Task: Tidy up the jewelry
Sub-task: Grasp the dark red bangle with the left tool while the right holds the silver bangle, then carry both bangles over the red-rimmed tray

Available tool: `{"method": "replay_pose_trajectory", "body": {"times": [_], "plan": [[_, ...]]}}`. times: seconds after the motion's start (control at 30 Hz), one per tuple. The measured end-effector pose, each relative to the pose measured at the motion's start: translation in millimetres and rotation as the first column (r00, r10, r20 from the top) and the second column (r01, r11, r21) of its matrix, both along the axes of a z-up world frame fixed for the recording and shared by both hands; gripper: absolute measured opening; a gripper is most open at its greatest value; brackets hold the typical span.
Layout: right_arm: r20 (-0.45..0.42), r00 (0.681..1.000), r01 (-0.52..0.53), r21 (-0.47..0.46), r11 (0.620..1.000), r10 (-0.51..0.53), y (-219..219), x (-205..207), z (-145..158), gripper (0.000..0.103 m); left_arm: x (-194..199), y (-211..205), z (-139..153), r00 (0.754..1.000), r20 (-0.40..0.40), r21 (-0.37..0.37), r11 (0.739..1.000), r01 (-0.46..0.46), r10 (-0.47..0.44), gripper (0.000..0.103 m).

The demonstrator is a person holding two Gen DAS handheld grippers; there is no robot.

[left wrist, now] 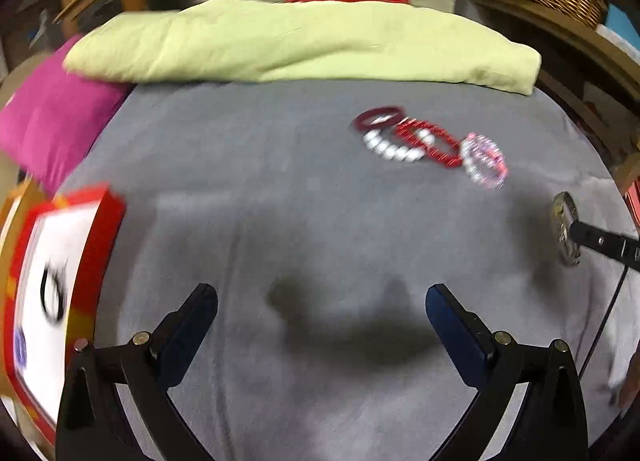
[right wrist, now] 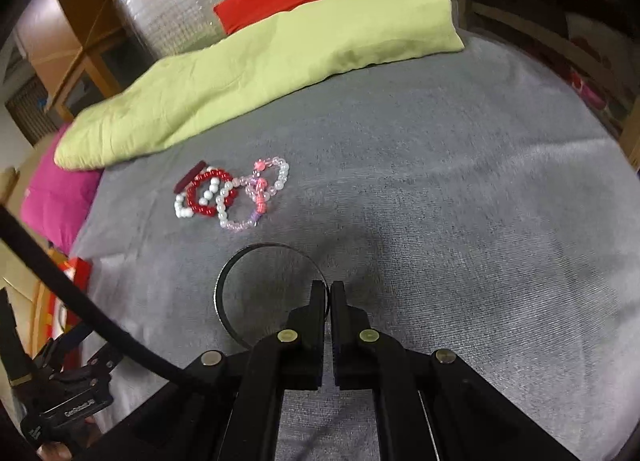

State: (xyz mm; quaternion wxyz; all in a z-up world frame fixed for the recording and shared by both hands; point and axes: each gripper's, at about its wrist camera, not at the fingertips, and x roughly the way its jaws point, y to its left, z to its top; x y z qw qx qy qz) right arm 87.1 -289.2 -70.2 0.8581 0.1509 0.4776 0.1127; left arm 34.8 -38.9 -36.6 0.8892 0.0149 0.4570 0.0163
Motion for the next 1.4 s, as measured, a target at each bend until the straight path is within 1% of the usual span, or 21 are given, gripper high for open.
{"method": "replay_pose_trajectory", "body": {"times": [0.07,0.13,0.2,0.23,0.3,0.37,0.43,0.5,0.6,0.63,0.67,0.73,0.77,0.8,0.87,0.93,1.1,1.23,1.3,1.33,1.4], "plan": [[0.017,1.000,-0.003,0.040,0.999,0.002,-4.5,1.4,4.1,0.003,20.4,-4.6,8.4,1.000,0.011,-0.005,1.000,0.013,-0.013,0.102],[0.013,1.000,-0.003,0.078,0.997,0.002,-9.2,1.8,4.0,0.003,48.2,-7.0,18.8,1.000,0.015,-0.030,1.000,0.007,-0.006,0.100],[0.007,1.000,-0.003,0.103,0.995,0.002,-12.6,3.9,1.8,0.003,79.8,-7.3,27.8,0.999,-0.006,-0.090,0.995,-0.039,0.038,0.089],[0.004,1.000,-0.003,0.119,0.993,0.002,-14.2,3.8,1.5,0.003,94.5,-6.0,29.7,0.998,-0.025,-0.123,0.991,-0.054,0.052,0.086],[0.002,1.000,-0.004,0.138,0.990,0.004,-14.7,6.1,1.2,0.003,123.3,-8.7,28.6,0.995,-0.078,-0.178,0.981,-0.080,0.067,0.071],[0.002,1.000,-0.011,0.151,0.988,0.010,-13.4,8.0,1.3,0.003,141.2,-14.4,24.0,0.992,-0.119,-0.208,0.976,-0.071,0.047,0.069],[-0.003,1.000,-0.017,0.158,0.987,0.017,-12.0,7.1,0.7,0.003,156.8,-17.7,17.6,0.985,-0.164,-0.217,0.972,-0.093,0.057,0.068],[-0.009,1.000,-0.019,0.167,0.986,0.020,-11.4,8.8,-1.1,0.003,170.4,-17.5,11.1,0.979,-0.190,-0.234,0.965,-0.122,0.077,0.057],[-0.014,1.000,-0.022,0.171,0.985,0.025,-10.2,10.3,-2.8,0.003,184.9,-18.5,-0.8,0.964,-0.250,-0.260,0.954,-0.152,0.085,0.049],[-0.016,1.000,-0.023,0.173,0.985,0.026,-9.7,11.0,-3.3,0.003,186.8,-20.1,-4.1,0.961,-0.264,-0.265,0.952,-0.151,0.079,0.048],[-0.017,0.999,-0.024,0.175,0.984,0.027,-9.3,11.4,-3.7,0.003,186.7,-21.9,-6.1,0.961,-0.264,-0.259,0.955,-0.148,0.078,0.047],[-0.018,0.999,-0.027,0.175,0.984,0.031,-7.8,11.5,-3.9,0.003,185.4,-24.9,-7.7,0.963,-0.260,-0.239,0.961,-0.139,0.074,0.039],[-0.015,0.999,-0.030,0.174,0.984,0.033,-6.9,11.0,-3.5,0.003,185.2,-25.8,-7.5,0.964,-0.255,-0.226,0.965,-0.133,0.073,0.025],[-0.013,0.999,-0.033,0.172,0.985,0.036,-6.2,10.7,-2.9,0.003,186.1,-25.2,-7.0,0.965,-0.252,-0.218,0.967,-0.131,0.074,0.008],[-0.009,0.999,-0.032,0.170,0.985,0.034,-6.0,10.0,-2.2,0.003,185.0,-24.0,-5.5,0.966,-0.250,-0.224,0.966,-0.128,0.070,0.005],[-0.010,1.000,-0.024,0.172,0.985,0.026,-7.4,9.7,-2.3,0.003,177.1,-19.3,1.3,0.972,-0.226,-0.226,0.966,-0.122,0.070,0.004],[0.001,1.000,-0.025,0.174,0.984,0.025,-7.5,7.9,-0.1,0.003,152.2,-3.1,28.8,0.985,-0.161,-0.270,0.957,-0.102,0.059,0.004],[0.013,1.000,-0.026,0.178,0.984,0.024,-7.3,5.2,3.6,0.003,114.2,19.1,48.7,0.992,-0.112,-0.294,0.952,-0.087,0.056,0.004],[0.021,1.000,-0.026,0.177,0.984,0.023,-7.9,4.9,5.6,0.003,91.6,25.7,55.6,0.994,-0.092,-0.282,0.956,-0.087,0.064,0.005],[0.023,0.999,-0.026,0.174,0.984,0.023,-7.5,4.3,6.2,0.003,87.0,28.9,57.8,0.994,-0.087,-0.276,0.957,-0.088,0.066,0.004],[0.025,0.999,-0.030,0.163,0.986,0.026,-5.3,3.8,6.2,0.003,56.6,38.8,59.6,0.993,-0.084,-0.262,0.960,-0.102,0.083,0.004]]}}
